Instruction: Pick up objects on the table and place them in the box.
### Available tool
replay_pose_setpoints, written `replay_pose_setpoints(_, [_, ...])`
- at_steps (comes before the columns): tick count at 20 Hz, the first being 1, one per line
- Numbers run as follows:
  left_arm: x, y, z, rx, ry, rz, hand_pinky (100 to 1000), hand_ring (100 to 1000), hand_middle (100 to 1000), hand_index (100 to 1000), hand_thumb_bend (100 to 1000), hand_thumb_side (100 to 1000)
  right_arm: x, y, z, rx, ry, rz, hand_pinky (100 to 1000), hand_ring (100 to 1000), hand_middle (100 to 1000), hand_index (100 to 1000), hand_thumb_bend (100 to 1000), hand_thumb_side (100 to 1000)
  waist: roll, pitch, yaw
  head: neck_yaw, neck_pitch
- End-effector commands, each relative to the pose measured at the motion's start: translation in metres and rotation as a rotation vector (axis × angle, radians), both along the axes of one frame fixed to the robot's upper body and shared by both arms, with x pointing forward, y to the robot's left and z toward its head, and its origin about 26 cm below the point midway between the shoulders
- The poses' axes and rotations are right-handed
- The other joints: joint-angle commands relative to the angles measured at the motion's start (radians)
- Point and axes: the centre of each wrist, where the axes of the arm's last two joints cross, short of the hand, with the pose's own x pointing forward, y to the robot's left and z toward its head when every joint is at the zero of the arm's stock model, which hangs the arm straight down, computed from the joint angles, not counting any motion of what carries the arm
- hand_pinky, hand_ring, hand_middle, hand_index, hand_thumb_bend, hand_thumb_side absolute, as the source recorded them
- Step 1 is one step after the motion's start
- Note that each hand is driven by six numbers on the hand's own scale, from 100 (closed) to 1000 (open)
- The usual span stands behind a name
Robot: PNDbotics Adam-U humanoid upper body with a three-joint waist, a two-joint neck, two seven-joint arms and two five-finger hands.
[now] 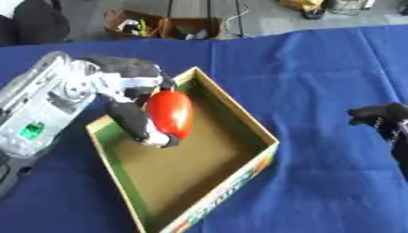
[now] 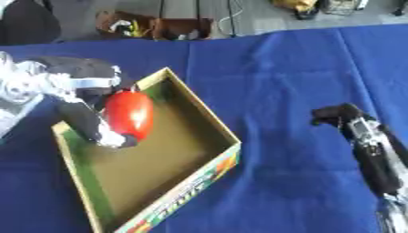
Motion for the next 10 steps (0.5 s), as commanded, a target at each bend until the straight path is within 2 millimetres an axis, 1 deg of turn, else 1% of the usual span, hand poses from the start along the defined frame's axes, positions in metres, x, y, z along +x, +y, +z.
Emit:
replay_pose_setpoints(1, [0.002,-0.005,0.0,0.057,-0.038,-0.013,219,445,501,647,100,445,-0.001,0.0,0.006,-0.01,-0.016,0.007,911,826,570,702,100,1000,0.0,-0.022,-0.003,0.004,0.003])
replay_pose_setpoints(2, [0.004,-0.008,-0.004,0.08,-0.04,-0.021,239,467,530,694,100,503,-0.001,0.0,0.006,-0.01,-0.016,0.008,911,826,570,702,100,1000,0.001,-0.021,-0.004,0.005,0.002])
replay_pose_setpoints(3, [0.005,-0.01,-0.009,0.1,-0.042,-0.028,277,512,591,755,100,593,-0.001,0.0,0.006,-0.011,-0.016,0.008,911,826,570,701,100,1000,0.001,-0.02,-0.005,0.006,0.002])
replay_pose_setpoints(4, [0.006,-0.011,-0.012,0.118,-0.045,-0.035,288,520,600,765,100,604,-0.001,0.0,0.006,-0.011,-0.016,0.008,911,826,570,701,100,1000,0.001,-0.02,-0.006,0.006,0.002])
replay_pose_setpoints(5, [0.007,-0.011,-0.015,0.132,-0.045,-0.044,370,592,671,830,100,675,-0.001,0.0,0.006,-0.011,-0.015,0.007,911,826,570,701,100,1000,0.002,-0.019,-0.006,0.005,0.002])
replay_pose_setpoints(6, [0.009,-0.011,-0.018,0.145,-0.042,-0.053,392,617,704,861,100,703,-0.001,0.0,0.006,-0.011,-0.014,0.007,911,826,569,701,100,1000,0.002,-0.019,-0.006,0.005,0.002])
replay_pose_setpoints(7, [0.01,-0.011,-0.021,0.155,-0.039,-0.063,443,677,764,909,115,765,-0.001,0.0,0.006,-0.012,-0.014,0.008,911,827,569,701,100,1000,0.002,-0.018,-0.006,0.004,0.001])
replay_pose_setpoints(8, [0.011,-0.011,-0.023,0.165,-0.036,-0.074,449,684,770,914,124,772,-0.001,0.0,0.006,-0.012,-0.012,0.008,911,827,569,701,100,1000,0.003,-0.018,-0.006,0.004,0.001])
replay_pose_setpoints(9, [0.012,-0.01,-0.024,0.172,-0.035,-0.085,475,715,797,939,170,799,-0.001,0.0,0.006,-0.013,-0.011,0.008,911,827,569,701,100,1000,0.003,-0.018,-0.005,0.003,0.001])
replay_pose_setpoints(10, [0.013,-0.01,-0.025,0.176,-0.035,-0.099,561,779,855,990,233,851,-0.001,0.0,0.005,-0.013,-0.011,0.007,911,827,569,701,100,1000,0.003,-0.018,-0.005,0.004,0.001])
